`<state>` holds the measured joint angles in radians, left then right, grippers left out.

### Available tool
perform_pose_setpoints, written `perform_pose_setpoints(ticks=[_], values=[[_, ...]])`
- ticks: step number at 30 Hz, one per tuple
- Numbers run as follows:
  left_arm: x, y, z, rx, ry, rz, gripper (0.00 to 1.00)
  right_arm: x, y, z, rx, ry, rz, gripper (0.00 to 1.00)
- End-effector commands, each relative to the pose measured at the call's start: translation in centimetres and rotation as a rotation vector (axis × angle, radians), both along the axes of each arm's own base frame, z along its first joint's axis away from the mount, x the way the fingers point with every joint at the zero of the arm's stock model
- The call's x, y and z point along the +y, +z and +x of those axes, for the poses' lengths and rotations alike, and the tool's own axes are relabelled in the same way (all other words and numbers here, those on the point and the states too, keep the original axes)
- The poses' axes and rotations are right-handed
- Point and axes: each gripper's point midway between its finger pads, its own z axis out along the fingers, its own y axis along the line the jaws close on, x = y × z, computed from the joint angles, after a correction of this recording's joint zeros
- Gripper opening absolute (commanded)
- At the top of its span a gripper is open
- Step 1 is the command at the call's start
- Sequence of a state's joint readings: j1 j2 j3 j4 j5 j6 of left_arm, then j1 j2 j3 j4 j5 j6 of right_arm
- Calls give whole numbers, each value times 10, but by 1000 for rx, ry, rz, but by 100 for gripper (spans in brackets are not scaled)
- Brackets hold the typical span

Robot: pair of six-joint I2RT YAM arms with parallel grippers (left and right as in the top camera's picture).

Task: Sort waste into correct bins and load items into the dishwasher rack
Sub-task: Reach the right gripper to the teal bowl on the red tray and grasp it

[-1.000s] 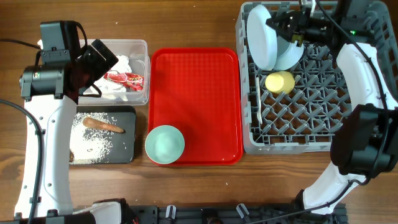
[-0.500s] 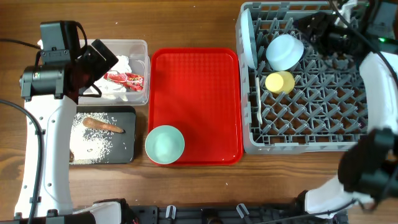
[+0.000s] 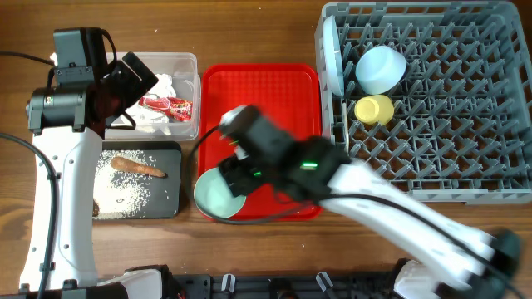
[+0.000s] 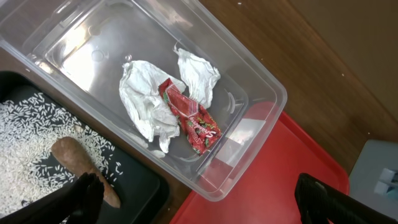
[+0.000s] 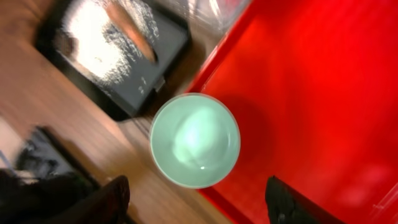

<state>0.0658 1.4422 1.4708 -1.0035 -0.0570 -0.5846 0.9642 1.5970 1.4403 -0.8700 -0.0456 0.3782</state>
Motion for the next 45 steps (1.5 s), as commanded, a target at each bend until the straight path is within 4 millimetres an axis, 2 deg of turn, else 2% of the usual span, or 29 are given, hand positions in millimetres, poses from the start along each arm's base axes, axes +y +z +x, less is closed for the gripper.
perform_pose_setpoints(ticks=[1,2,3,5,8,9,10,11,15,16,17,18,26,29,31,32,33,34,36,38,40,41,42,45], values=[[4,2,0,-6,9,16,100,8,-108,14,78,-61,-219,71],[4,2,0,-6,9,16,100,11,-148,16,112,-59,-274,71],[4,2,0,-6,9,16,100,9,-179,15,143,-52,-327,71],[4,2,0,-6,9,16,100,5,-191,12,161,-50,-357,67],[4,2,0,-6,9,16,100,5,-189,16,149,-48,-358,50],[4,2,0,-6,9,16,100,5,-186,20,146,-56,-356,45],[4,2,0,-6,9,16,100,4,-181,24,145,-65,-350,34],[4,2,0,-6,9,16,100,2,-174,28,141,-76,-341,29],[4,2,0,-6,9,16,100,4,-146,35,102,-76,-287,30],[4,2,0,-6,9,16,100,4,-143,35,98,-76,-282,27],[4,2,0,-6,9,16,100,3,-143,34,102,-75,-288,9],[4,2,0,-6,9,16,100,-1,-144,31,111,-75,-301,4],[4,2,0,-6,9,16,100,-10,-142,28,128,-74,-330,4],[4,2,0,-6,9,16,100,-25,-104,33,98,-62,-309,4],[4,2,0,-6,9,16,100,-43,-58,33,58,-96,-254,4],[4,2,0,-6,9,16,100,-63,-23,37,3,-167,-221,4],[4,2,0,-6,9,16,100,-84,0,42,-44,-240,-209,4],[4,2,0,-6,9,16,100,-130,36,46,-123,-385,-210,4],[4,2,0,-6,9,16,100,-216,75,42,-199,-660,-235,4],[4,2,0,-6,9,16,100,-296,103,28,-256,-932,-248,4],[4,2,0,-6,9,16,100,-365,126,10,-334,-1187,-278,4],[4,2,0,-6,9,16,100,-386,132,3,-361,-1267,-306,4],[4,2,0,-6,9,16,100,-417,140,-7,-402,-1391,-369,4],[4,2,0,-6,9,16,100,-499,164,-38,-517,-1771,-657,4]])
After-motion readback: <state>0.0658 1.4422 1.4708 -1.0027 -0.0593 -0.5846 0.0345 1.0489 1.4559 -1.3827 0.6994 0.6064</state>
